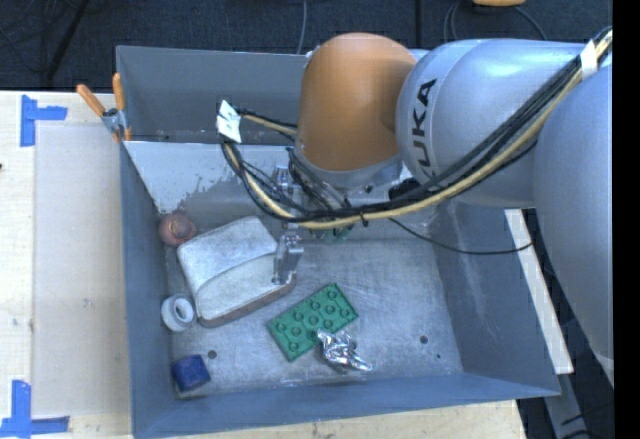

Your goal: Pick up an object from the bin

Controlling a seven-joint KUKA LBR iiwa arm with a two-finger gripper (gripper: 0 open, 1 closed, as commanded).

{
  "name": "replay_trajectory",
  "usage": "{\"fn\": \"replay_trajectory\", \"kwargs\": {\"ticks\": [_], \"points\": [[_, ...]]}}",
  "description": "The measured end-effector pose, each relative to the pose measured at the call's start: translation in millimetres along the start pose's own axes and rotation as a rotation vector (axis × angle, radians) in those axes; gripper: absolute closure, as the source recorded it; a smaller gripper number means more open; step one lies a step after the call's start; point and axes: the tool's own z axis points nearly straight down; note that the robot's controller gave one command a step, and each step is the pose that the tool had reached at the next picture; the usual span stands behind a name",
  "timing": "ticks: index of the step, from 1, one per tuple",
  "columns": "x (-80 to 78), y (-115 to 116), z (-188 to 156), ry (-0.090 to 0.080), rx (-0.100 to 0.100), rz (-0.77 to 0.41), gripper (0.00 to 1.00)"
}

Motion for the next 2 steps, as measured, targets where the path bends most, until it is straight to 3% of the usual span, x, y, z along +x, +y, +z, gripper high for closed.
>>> {"fn": "replay_trajectory", "kwargs": {"ticks": [1, 2], "points": [[60.8, -63.8, 109.7, 0.004, 0.001, -0.122, 0.00], [60.1, -62.6, 106.8, 0.006, 0.001, -0.122, 1.00]]}}
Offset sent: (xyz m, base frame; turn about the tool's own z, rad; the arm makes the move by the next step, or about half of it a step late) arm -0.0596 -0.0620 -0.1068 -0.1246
